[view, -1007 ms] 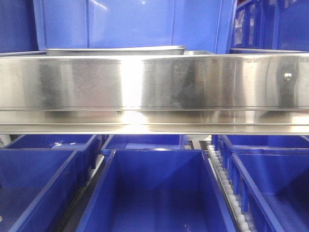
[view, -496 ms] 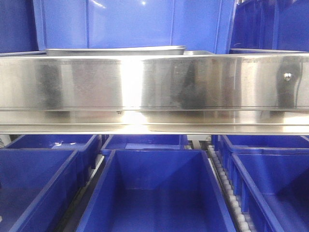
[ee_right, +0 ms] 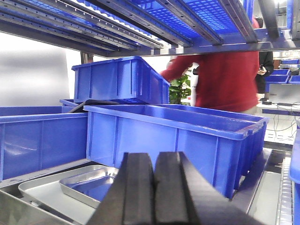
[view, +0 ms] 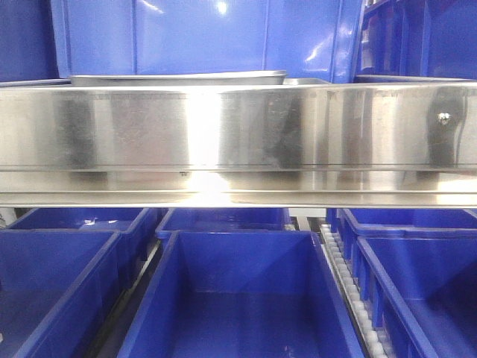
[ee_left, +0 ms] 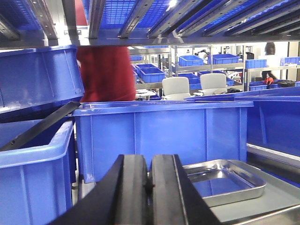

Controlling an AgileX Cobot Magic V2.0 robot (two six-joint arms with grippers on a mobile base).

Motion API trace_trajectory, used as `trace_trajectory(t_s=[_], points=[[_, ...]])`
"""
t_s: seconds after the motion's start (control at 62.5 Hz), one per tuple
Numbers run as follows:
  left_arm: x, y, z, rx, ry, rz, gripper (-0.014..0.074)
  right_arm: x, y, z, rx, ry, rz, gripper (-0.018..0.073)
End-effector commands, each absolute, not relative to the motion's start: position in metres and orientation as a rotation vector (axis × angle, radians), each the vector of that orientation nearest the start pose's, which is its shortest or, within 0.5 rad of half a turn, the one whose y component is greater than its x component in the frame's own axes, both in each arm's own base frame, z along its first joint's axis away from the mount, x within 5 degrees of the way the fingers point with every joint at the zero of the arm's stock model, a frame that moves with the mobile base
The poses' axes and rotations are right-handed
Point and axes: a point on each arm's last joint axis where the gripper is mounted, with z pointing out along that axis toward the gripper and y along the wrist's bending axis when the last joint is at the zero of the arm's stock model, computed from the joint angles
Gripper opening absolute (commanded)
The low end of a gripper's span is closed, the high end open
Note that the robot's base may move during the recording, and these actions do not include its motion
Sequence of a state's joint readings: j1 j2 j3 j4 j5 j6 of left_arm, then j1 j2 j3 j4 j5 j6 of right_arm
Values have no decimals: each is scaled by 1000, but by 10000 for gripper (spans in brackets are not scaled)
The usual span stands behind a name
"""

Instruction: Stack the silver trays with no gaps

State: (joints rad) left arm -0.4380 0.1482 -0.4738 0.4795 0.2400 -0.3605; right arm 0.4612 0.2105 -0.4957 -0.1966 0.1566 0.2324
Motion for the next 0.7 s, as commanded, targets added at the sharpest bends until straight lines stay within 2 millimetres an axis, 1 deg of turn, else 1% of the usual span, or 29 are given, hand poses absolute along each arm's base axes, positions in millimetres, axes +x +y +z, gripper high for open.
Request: trace_trajectory(t_s=[0.0, 0.144, 0.224, 0.352, 0.448, 0.544, 0.687], points=[[35, -7, 343, 286, 1324, -214, -13, 42, 18, 351, -267, 1326, 394, -78], [35, -7, 343, 286, 1324, -214, -13, 42, 18, 351, -267, 1326, 394, -78], [35, -7, 342, 261, 1336, -260, -13, 42, 18, 351, -267, 1326, 394, -78], [35, -8, 340, 128, 1387, -352, -13, 42, 18, 351, -267, 1326, 394, -78], [37, -6, 331, 9, 1463, -352, -13, 42, 18, 351, -267, 1326, 394, -78], [38, -4, 319, -88, 1483, -319, -13, 42, 18, 351, -267, 1326, 394, -78], [31, 0, 300, -167, 1395, -250, -13, 42, 18, 351, -267, 1326, 394, -78]])
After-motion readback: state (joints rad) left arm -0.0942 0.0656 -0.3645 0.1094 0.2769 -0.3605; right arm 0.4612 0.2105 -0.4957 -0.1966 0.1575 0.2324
